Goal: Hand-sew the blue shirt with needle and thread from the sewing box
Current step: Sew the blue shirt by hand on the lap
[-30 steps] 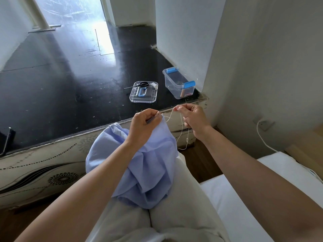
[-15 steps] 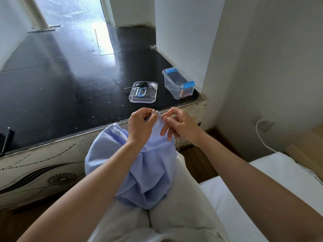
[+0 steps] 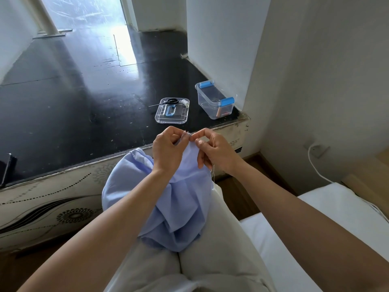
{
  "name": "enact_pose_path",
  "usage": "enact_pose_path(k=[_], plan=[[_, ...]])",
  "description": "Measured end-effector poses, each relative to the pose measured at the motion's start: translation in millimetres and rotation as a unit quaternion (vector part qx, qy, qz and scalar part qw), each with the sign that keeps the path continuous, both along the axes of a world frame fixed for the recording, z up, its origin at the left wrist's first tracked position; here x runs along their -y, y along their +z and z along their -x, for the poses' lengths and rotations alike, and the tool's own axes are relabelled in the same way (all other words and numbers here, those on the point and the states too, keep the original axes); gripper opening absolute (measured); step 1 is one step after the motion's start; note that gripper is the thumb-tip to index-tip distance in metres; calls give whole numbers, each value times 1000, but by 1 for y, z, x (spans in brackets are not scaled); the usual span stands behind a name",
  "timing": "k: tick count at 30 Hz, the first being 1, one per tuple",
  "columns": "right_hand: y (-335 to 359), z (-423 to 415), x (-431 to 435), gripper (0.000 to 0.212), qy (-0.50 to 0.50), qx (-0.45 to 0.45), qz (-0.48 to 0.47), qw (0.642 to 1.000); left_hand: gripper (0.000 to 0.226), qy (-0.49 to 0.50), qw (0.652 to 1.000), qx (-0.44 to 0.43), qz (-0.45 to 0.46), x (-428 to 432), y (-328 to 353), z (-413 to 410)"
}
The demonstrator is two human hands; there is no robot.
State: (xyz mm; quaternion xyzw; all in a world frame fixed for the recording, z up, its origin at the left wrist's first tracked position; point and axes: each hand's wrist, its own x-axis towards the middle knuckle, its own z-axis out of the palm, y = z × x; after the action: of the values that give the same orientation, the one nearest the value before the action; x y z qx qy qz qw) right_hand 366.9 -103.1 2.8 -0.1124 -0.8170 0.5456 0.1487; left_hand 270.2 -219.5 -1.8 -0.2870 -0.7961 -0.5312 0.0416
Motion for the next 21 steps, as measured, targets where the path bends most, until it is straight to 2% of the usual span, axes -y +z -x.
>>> enact_pose_path(k=[13, 21], plan=[[5, 0, 2, 10, -2, 21, -2, 1000, 7, -20, 996, -81, 8, 5, -3, -2], [6, 4, 1, 11, 10, 49, 30, 998, 11, -26, 993, -112, 4, 8, -5, -1]])
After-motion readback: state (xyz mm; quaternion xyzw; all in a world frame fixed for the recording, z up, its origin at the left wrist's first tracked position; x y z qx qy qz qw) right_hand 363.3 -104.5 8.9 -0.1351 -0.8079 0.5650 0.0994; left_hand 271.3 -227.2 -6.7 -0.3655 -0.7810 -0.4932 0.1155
